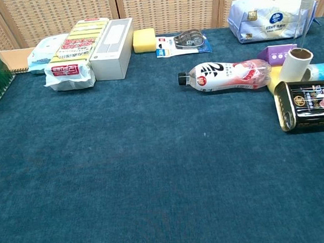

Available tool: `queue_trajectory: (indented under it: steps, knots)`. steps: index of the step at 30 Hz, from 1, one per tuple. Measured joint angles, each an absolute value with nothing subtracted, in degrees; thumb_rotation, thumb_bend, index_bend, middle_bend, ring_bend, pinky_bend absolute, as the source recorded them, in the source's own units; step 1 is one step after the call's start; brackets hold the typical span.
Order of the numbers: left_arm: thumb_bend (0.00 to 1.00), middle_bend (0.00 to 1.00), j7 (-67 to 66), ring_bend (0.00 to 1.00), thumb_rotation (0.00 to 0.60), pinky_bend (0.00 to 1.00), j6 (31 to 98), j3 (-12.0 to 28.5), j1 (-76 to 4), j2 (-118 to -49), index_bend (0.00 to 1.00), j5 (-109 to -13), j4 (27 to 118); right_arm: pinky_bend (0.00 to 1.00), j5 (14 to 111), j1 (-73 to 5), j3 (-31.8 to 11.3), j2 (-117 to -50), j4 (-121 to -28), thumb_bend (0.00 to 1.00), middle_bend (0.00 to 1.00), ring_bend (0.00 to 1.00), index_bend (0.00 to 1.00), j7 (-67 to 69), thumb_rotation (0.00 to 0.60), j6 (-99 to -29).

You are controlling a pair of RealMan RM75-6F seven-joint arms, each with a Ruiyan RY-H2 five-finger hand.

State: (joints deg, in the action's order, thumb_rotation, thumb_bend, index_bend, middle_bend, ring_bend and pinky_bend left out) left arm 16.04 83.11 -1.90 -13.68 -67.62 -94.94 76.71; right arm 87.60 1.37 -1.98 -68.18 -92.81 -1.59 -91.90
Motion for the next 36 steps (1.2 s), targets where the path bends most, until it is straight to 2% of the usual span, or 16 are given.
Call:
queue_trajectory:
  steps: [17,26,36]
  knots:
    - [0.0,0.0,15.7,0.0,0.383,0.03,82.68,-2.33,-13.78,-67.95,0.0,-95.28,76.73,0.29,86.41,1.1,-3.8,-69.21,-93.37,0.28,0.32,0.28,0.29,-1.34,0.6,-91.82]
    - [0.0,0.0,16.37,0.0,0.384,0.03,82.94,-3.88,-13.11,-69.13,0.0,-96.6,76.23,0.3,83.24,-2.85,-8.9,-73.6,-91.55,0.27,0.32,0.28,0.29,3.23,0.6,-89.14]
    - [0.0,0.0,14.83,0.0,0.383,0.03,84.41,-4.39,-11.7,-70.39,0.0,-96.77,76.79,0.3,79.81,-9.82,-13.08,-77.65,-88.31,0.27,0.31,0.28,0.28,9.6,0.6,-81.05]
